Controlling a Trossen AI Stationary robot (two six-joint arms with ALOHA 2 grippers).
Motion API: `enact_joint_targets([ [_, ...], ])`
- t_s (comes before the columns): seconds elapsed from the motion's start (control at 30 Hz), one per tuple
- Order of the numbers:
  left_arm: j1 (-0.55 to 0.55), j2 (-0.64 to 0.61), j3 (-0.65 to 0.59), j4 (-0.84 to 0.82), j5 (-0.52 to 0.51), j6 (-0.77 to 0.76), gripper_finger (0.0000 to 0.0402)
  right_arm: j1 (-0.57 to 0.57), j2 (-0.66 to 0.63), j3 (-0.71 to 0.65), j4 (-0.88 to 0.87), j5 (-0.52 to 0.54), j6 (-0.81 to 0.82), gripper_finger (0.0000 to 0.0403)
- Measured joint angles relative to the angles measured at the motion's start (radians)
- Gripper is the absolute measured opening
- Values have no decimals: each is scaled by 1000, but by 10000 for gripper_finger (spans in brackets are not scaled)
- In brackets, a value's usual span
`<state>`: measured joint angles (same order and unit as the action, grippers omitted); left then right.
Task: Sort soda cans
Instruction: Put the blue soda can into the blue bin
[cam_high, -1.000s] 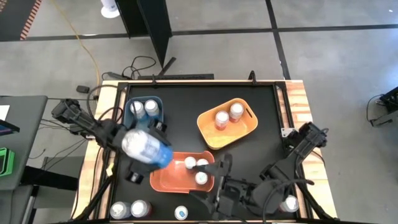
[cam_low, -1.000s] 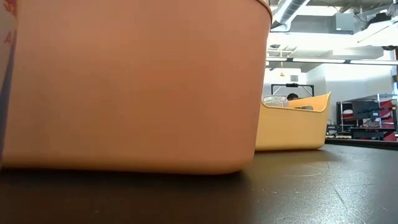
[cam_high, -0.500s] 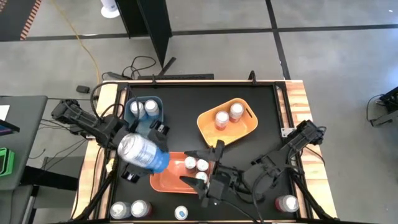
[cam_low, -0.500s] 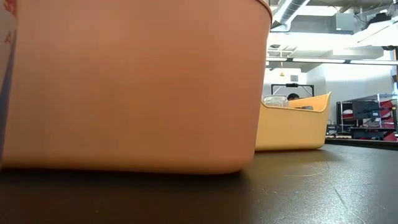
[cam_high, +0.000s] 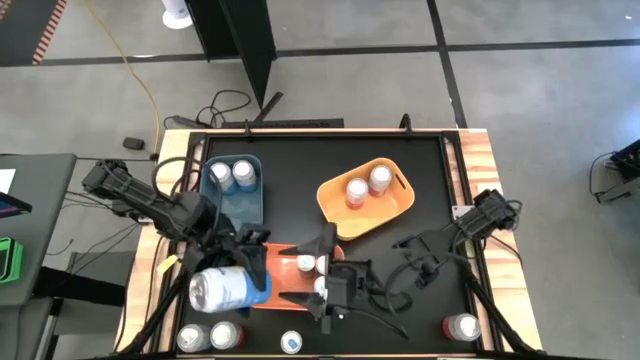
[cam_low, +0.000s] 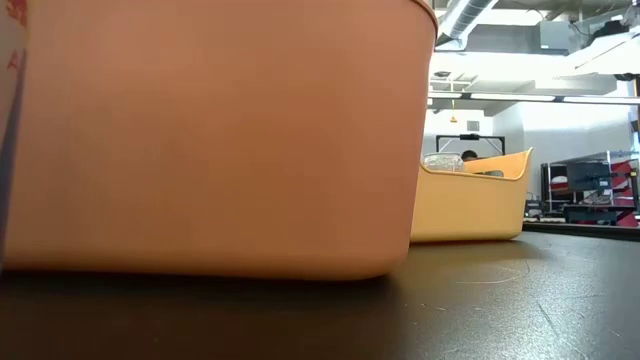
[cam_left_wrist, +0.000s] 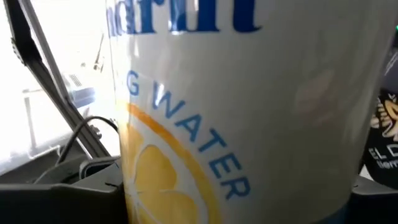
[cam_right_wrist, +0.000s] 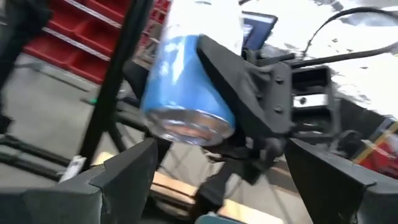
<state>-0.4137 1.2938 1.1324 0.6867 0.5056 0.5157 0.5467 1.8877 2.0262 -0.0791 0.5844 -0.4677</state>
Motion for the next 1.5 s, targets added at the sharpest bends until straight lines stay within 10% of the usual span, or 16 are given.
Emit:
enact_joint_targets([
  [0.93,1,-6,0,-182,-40,154,275,-116,-12,0,-134,-345,251,368],
  [1.5,16,-93,-4,-592,-914,37,275,-85,-103,-21,-402,-26,148,368],
])
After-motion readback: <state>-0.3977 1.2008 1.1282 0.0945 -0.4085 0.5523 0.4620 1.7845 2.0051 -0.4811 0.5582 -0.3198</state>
